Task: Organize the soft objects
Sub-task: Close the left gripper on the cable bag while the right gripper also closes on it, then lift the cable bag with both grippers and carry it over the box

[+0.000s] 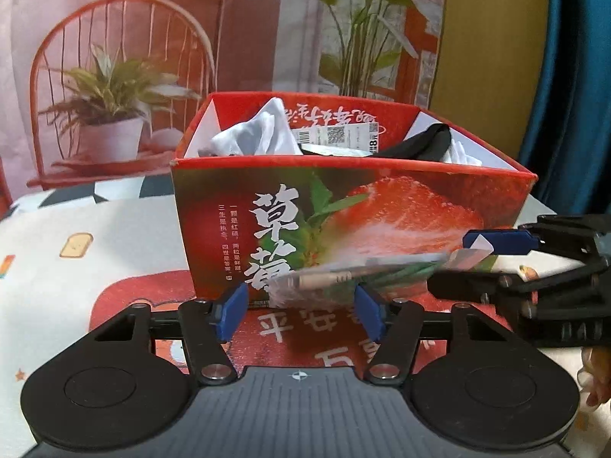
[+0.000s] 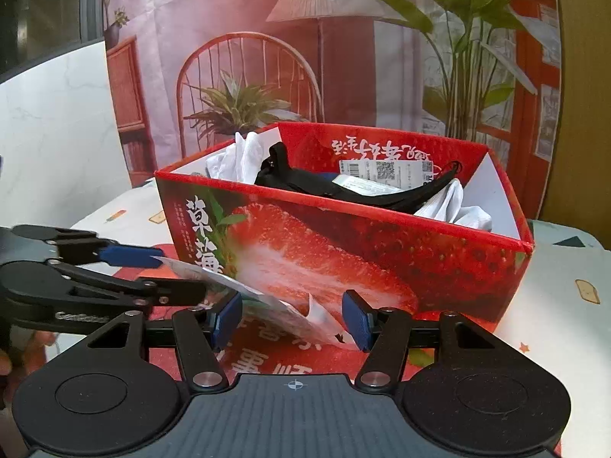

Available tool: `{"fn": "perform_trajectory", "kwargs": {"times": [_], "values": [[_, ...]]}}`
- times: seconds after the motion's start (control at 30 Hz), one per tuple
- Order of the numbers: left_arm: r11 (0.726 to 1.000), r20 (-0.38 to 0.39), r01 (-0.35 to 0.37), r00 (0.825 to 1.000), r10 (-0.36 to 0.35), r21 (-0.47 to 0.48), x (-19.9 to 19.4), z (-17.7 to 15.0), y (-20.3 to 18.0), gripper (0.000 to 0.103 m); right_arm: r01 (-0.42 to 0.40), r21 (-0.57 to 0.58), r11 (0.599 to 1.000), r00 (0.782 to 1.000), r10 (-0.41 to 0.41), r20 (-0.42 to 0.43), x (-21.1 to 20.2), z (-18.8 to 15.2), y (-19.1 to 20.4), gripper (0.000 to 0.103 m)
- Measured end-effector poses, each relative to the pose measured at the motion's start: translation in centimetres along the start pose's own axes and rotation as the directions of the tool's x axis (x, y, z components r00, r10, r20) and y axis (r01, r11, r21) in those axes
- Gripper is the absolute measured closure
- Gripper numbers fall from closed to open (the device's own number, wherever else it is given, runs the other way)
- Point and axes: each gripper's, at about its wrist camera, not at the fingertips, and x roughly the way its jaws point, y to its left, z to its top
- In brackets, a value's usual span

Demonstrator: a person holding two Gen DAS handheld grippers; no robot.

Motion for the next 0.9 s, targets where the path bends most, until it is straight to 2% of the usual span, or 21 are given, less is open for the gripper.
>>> {"fn": "perform_trajectory", "kwargs": {"times": [0.13, 0.23, 0.3, 0.37, 0.47, 0.67, 0.9], "values": [[0.999, -0.003, 0.020, 1.000, -0.020, -0.042, 0.6, 0.4, 0.7, 0.039, 0.005, -0.110, 0.994, 1.000, -0.005, 0.000, 0.6, -0.2, 0.9, 0.045], [0.999, -0.011, 0.029, 1.000, -0.029, -0.032, 1.0, 0.5, 0.8, 0.039, 0.010, -0.128, 0.992, 1.000, -0.011, -0.008, 1.3, -0.2, 0.9, 0.048], [0.999, -0.016, 0.035, 0.999, -0.036, -0.027, 1.3, 0.6, 1.0, 0.039, 0.022, -0.132, 0.991, 1.000, -0.024, -0.013, 1.7, -0.2, 0.8, 0.054], [0.998, -0.017, 0.050, 0.999, -0.050, -0.023, 1.5, 0.8, 1.2, 0.038, 0.035, -0.137, 0.990, 0.999, -0.038, -0.020, 2.1, -0.2, 0.5, 0.067], [0.998, -0.012, 0.067, 0.998, -0.067, -0.013, 1.7, 1.1, 1.5, 0.038, 0.040, -0.141, 0.989, 0.999, -0.045, -0.031, 2.5, -0.3, 0.0, 0.076], [0.994, 0.001, 0.109, 0.994, -0.109, -0.007, 1.8, 1.3, 1.3, 0.037, 0.030, -0.140, 0.990, 0.999, -0.035, -0.034, 2.7, -0.4, -0.1, 0.087], [0.988, 0.001, 0.151, 0.988, -0.151, 0.013, 2.0, 1.1, 1.2, 0.034, 0.027, -0.129, 0.991, 0.999, -0.033, -0.040, 2.8, -0.4, 0.0, 0.089]]}}
